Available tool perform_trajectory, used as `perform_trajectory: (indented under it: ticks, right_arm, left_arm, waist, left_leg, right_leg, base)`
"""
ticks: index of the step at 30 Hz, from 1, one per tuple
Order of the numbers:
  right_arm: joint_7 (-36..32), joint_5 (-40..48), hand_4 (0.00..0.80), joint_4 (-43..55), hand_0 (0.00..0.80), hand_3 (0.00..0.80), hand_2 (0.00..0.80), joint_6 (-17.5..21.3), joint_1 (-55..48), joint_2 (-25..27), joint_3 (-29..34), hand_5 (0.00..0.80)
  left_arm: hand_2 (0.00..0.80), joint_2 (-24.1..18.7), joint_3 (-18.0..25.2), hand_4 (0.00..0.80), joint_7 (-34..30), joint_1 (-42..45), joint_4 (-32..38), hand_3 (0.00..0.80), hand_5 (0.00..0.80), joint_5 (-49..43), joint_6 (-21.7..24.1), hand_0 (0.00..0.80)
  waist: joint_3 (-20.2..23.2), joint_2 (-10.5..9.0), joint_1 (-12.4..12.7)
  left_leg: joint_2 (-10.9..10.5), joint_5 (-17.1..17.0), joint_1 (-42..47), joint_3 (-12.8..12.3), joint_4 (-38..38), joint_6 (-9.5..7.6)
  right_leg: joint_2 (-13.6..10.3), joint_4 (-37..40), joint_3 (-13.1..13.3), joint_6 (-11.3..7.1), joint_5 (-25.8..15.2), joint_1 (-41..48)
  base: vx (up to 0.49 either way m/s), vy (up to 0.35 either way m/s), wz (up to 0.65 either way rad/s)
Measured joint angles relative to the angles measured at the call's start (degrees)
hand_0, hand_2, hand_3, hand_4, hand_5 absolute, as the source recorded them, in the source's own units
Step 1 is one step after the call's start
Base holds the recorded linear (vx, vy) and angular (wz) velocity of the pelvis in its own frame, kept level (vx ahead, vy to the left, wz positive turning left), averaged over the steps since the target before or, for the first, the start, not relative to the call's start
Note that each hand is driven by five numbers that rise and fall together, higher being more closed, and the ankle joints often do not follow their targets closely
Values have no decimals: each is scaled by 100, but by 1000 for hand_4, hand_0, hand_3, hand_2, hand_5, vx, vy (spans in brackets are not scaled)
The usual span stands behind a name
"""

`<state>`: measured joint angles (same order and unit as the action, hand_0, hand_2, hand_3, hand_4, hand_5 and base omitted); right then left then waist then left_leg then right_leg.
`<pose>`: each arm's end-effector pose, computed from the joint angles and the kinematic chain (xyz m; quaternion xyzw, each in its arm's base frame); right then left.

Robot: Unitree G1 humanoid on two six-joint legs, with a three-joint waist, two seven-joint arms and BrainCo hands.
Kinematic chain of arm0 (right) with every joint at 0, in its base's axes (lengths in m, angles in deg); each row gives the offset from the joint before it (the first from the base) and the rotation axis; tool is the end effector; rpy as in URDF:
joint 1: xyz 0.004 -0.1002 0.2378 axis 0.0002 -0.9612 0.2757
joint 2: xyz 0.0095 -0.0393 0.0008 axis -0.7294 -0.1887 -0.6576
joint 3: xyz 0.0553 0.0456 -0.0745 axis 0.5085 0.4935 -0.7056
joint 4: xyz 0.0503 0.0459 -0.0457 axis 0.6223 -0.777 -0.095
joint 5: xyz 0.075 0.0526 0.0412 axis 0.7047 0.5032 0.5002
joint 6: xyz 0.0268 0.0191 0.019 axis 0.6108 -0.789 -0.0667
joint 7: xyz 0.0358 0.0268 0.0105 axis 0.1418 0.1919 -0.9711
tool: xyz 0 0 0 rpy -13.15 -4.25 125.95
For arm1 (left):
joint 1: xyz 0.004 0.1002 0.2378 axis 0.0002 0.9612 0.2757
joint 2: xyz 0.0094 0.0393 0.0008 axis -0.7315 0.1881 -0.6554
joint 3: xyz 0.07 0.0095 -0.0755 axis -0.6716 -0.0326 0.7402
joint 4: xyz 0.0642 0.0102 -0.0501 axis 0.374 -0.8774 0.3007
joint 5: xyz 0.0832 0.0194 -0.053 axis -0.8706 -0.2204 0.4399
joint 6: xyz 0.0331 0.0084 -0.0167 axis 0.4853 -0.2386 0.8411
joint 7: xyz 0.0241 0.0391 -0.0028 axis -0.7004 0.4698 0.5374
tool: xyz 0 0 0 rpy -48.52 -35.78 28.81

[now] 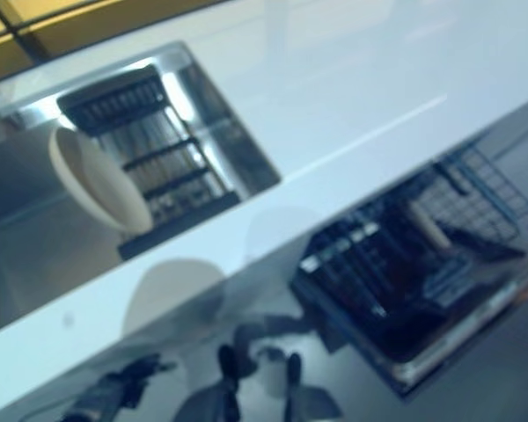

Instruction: Take plates into dishwasher

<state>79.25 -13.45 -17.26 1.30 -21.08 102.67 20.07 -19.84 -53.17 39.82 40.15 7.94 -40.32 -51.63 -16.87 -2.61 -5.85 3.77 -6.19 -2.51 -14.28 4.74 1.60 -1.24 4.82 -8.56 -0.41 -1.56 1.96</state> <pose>0.2010 -0.4185 0.2597 -0.5907 0.1889 -0.2982 0.7255 0.1197 0.2762 -0.0796 0.1448 0.5121 -0.0072 0.8466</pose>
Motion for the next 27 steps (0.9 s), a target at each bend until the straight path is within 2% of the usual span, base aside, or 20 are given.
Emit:
perform_trajectory:
  ticks: [3, 5, 8, 10, 11, 12, 13, 14, 15, 16, 17, 18, 20, 22, 27]
  right_arm:
    - [-182, 154, 0, -124, 0, 0, 0, -1, 315, 597, 6, 0]
    - [-208, 261, 0, -343, 0, 0, 0, 88, 992, 893, -392, 0]
    - [14, 464, 0, -515, 0, 0, 0, 146, 2459, 948, -1586, 0]
    - [311, 544, 0, -463, 0, 0, 0, 231, 4109, 896, -3128, 0]
    - [406, 544, 0, -349, 0, 0, 0, 307, 4655, 901, -3674, 0]
    - [499, 537, 0, -195, 0, 0, 0, 382, 5036, 876, -4022, 0]
    - [538, 525, 0, 220, 0, 0, 0, 316, 5196, 838, -4175, 0]
    - [596, 529, 0, 752, 0, 0, 0, 295, 5257, 838, -4262, 0]
    - [681, 543, 0, 1143, 0, 0, 0, 307, 5420, 826, -4367, 0]
    - [783, 542, 0, 1334, 0, 0, 0, 304, 5596, 687, -4411, 0]
    - [901, 526, 0, 1388, 0, 0, 0, 290, 5765, 492, -4448, 0]
    - [1026, 497, 0, 1392, 0, 0, 0, 298, 5816, 309, -4512, 0]
    - [1138, 304, 0, 1405, 0, 0, 0, 425, 5776, 55, -4564, 0]
    - [1305, -272, 0, 1446, 0, 0, 0, 684, 5813, -266, -4741, 0]
    - [1512, -1192, 0, 1614, 0, 0, 0, 1320, 5807, -781, -5148, 0]
  left_arm:
    - [0, 1, 30, 0, 72, -3, -140, 0, 0, 14, -28, 0]
    - [0, -8, 45, 0, 127, -6, -171, 0, 0, 25, -61, 0]
    - [0, -7, 56, 0, 151, 8, -161, 0, 0, 32, -67, 0]
    - [0, 16, 94, 0, 132, 20, -161, 0, 0, 33, -74, 0]
    - [0, 27, 122, 0, 98, 15, -174, 0, 0, 35, -79, 0]
    - [0, 44, 154, 0, 155, 37, -192, 0, 0, 36, -81, 0]
    - [0, 122, 234, 0, 257, 21, -401, 0, 0, 10, 6, 0]
    - [0, 159, 248, 0, 290, 37, -546, 0, 0, -11, 67, 0]
    - [0, 210, 261, 0, 299, 16, -678, 0, 0, -25, 60, 0]
    - [0, 276, 259, 0, 311, 3, -720, 0, 0, -42, 51, 0]
    - [0, 406, 195, 0, 349, -47, -727, 0, 0, -43, 2, 0]
    - [0, 518, 81, 0, 401, -104, -679, 0, 0, -40, -63, 0]
    - [0, 561, -14, 0, 523, -373, -519, 0, 0, -24, -185, 0]
    - [0, 574, -224, 0, 609, -437, -422, 0, 0, 8, -224, 0]
    - [0, 451, -298, 0, 660, -56, -415, 0, 0, 73, -348, 0]
  waist:
    - [117, -77, -21]
    - [175, -132, 54]
    - [192, -144, 206]
    - [233, -88, 289]
    - [243, -73, 337]
    - [249, -110, 381]
    - [278, -249, 364]
    - [364, -380, 354]
    - [406, -412, 307]
    - [447, -345, 203]
    - [553, -157, 163]
    - [642, -2, 156]
    - [711, -128, 217]
    - [766, -211, 301]
    - [791, -244, 696]
  left_leg:
    - [33, 22, 97, -18, -46, 32]
    - [67, 55, 197, -40, -119, 77]
    - [121, 89, 197, -34, -243, 126]
    - [173, 120, 174, 18, -373, 173]
    - [199, 149, 120, 25, -482, 211]
    - [214, 241, 43, 27, -717, 319]
    - [194, 439, -85, 28, -1235, 339]
    - [214, 573, -135, 34, -1500, 444]
    - [273, 607, -79, 24, -1463, 497]
    - [356, 540, 65, 54, -1243, 467]
    - [389, 380, 229, 136, -850, 374]
    - [377, 412, 365, 191, -419, 420]
    - [147, 191, 327, 387, -101, 302]
    - [2, 124, 191, 582, -60, 212]
    - [-140, 94, 160, 708, 10, 158]
  right_leg:
    - [22, 1, 1, 2, -1, 115]
    - [45, 6, 14, 12, 10, 236]
    - [80, 6, 13, 63, 3, 324]
    - [89, 5, -81, 154, -27, 339]
    - [64, 5, -135, 175, -31, 342]
    - [-5, 6, -263, 229, -22, 327]
    - [-197, 0, -487, 187, -55, 323]
    - [-350, -1, -631, 108, -99, 271]
    - [-435, -5, -731, 37, -97, 268]
    - [-440, -5, -852, -26, -87, 309]
    - [-382, -3, -962, -105, -85, 315]
    - [-314, -2, -985, -176, -93, 318]
    - [-457, 2, -889, -350, -83, 212]
    - [-528, 9, -713, -436, -54, 152]
    - [-619, 27, -656, -512, -32, 170]
  base:
    - [70, -60, -3]
    - [22, -40, -3]
    - [-60, 15, -3]
    - [-110, 54, 14]
    - [-112, 25, 17]
    - [-96, 52, 20]
    - [-46, 145, 19]
    - [7, 183, 29]
    - [44, 162, 49]
    - [36, 102, 71]
    - [7, 78, 79]
    - [-42, 60, 87]
    - [-50, 97, 79]
    - [-27, 122, 58]
    - [27, 115, 19]
